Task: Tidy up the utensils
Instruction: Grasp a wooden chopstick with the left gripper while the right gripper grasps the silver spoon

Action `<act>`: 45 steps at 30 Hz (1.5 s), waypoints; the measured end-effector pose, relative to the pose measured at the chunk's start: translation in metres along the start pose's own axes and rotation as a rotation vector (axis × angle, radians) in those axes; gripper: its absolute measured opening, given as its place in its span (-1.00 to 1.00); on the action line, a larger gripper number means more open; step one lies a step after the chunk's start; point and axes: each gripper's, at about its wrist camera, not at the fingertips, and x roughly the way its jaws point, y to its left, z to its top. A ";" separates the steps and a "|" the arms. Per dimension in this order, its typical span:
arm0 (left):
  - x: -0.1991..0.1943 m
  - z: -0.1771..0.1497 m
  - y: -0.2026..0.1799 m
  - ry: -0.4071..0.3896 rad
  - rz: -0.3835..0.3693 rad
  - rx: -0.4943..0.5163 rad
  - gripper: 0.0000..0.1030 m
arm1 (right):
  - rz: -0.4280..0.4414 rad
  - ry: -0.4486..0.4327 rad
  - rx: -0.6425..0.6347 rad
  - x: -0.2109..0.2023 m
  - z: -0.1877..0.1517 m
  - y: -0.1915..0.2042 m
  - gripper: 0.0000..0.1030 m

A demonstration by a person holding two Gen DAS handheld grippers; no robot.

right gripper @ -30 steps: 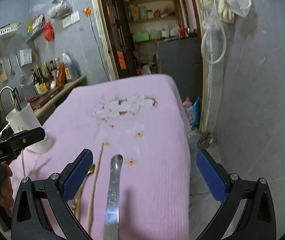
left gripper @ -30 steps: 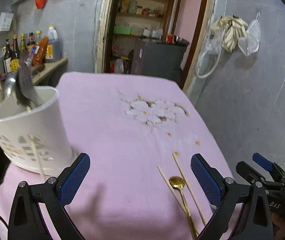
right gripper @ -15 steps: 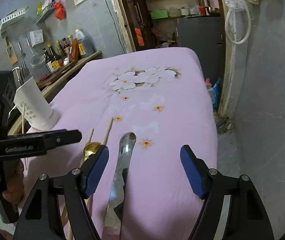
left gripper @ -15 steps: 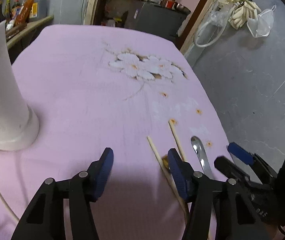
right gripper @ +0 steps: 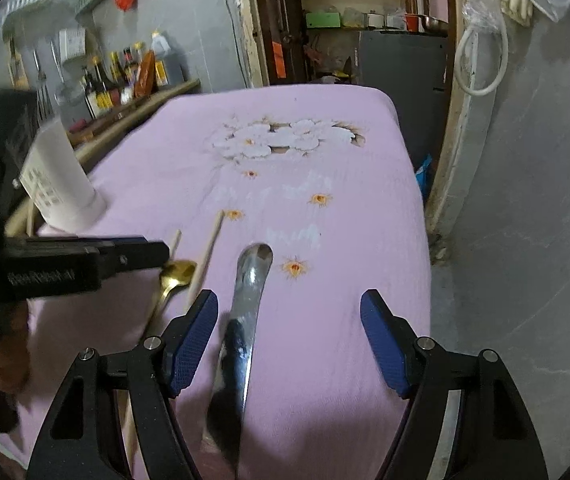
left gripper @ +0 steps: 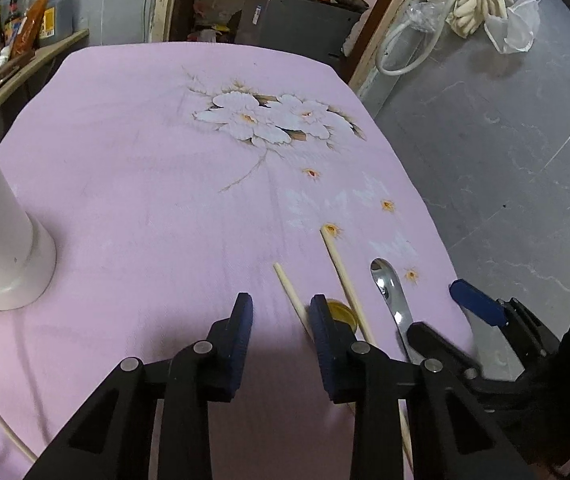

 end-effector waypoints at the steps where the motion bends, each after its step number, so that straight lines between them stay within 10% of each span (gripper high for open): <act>1: 0.000 0.000 0.000 0.002 -0.003 -0.002 -0.48 | -0.028 0.016 -0.024 0.003 0.000 0.005 0.34; 14: 0.008 0.005 -0.004 0.067 -0.070 0.000 -0.66 | -0.201 0.028 -0.047 -0.006 -0.001 0.006 -0.42; 27: 0.017 0.012 -0.007 0.091 -0.122 -0.027 -0.67 | 0.109 0.068 0.215 0.017 0.021 -0.052 -0.42; 36: 0.021 0.022 -0.019 0.110 -0.074 0.005 -0.76 | -0.006 0.148 0.138 0.032 0.036 -0.034 -0.70; 45: 0.019 0.025 -0.006 0.128 -0.107 -0.065 -0.85 | 0.140 0.135 0.305 0.023 0.036 -0.059 -0.92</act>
